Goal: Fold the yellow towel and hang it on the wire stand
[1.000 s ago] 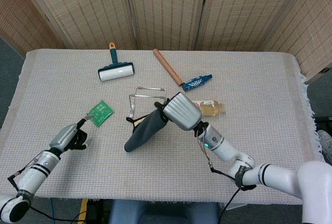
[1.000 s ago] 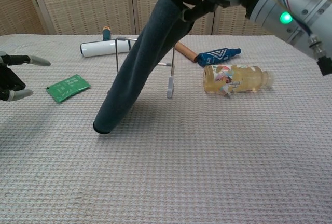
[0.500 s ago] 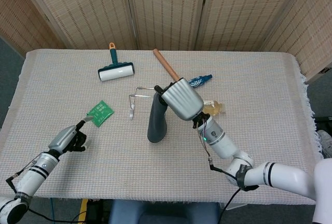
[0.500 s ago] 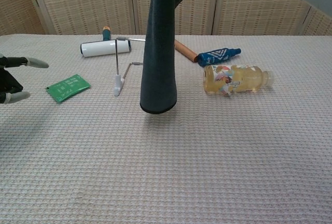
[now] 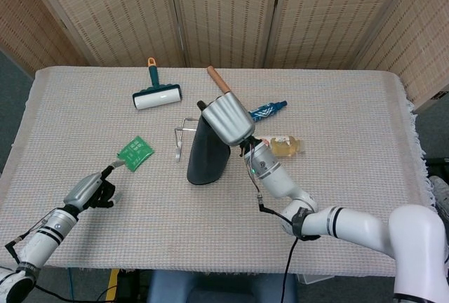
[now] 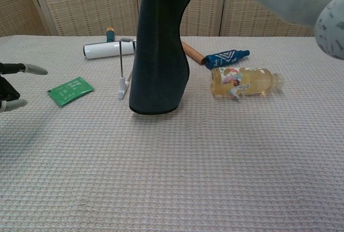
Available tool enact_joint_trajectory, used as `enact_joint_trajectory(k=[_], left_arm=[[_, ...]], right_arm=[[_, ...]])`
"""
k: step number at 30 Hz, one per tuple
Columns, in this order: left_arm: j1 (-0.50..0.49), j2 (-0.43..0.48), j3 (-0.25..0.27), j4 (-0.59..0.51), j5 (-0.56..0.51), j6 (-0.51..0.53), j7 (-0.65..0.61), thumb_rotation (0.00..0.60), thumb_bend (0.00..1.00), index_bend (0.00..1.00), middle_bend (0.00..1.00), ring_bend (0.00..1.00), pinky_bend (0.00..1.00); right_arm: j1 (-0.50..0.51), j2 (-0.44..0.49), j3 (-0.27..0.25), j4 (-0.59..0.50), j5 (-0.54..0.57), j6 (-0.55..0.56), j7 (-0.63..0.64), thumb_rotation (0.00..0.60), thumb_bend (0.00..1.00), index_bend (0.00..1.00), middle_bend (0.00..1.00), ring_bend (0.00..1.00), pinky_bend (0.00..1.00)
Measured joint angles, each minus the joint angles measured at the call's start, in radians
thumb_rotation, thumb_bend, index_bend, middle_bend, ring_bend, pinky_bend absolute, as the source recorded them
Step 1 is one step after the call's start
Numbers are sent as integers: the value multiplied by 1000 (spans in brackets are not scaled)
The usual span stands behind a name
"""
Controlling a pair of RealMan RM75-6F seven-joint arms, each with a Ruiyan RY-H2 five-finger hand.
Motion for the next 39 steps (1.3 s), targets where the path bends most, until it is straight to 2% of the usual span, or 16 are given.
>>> enact_joint_trajectory(k=[12, 24, 27, 32, 34, 39], left_arm=[[10, 6, 11, 6, 6, 3, -11, 600, 478, 0, 867, 793, 841], [24, 10, 21, 16, 8, 10, -28, 600, 478, 0, 867, 793, 841], [28, 10, 24, 16, 10, 12, -32, 600, 478, 0, 866, 793, 841], [36, 14, 28, 15, 11, 17, -34, 600, 478, 0, 866, 793, 841], [37, 15, 28, 14, 11, 19, -33, 600, 478, 0, 866, 793, 841], [40, 14, 28, 13, 10, 22, -31, 600, 477, 0, 867, 793, 841]], right_arm=[[140, -138, 28, 304, 31, -50, 28, 600, 651, 674, 920, 1000, 1000], [228, -256, 19, 594, 43, -106, 133, 600, 649, 668, 918, 1000, 1000], [243, -277, 19, 643, 54, -125, 153, 600, 629, 573, 918, 1000, 1000], [258, -300, 27, 691, 87, -150, 156, 600, 591, 138, 917, 1000, 1000], [263, -306, 38, 699, 109, -155, 146, 600, 586, 27, 912, 1000, 1000], [257, -295, 49, 689, 143, -169, 133, 600, 585, 0, 901, 1000, 1000]])
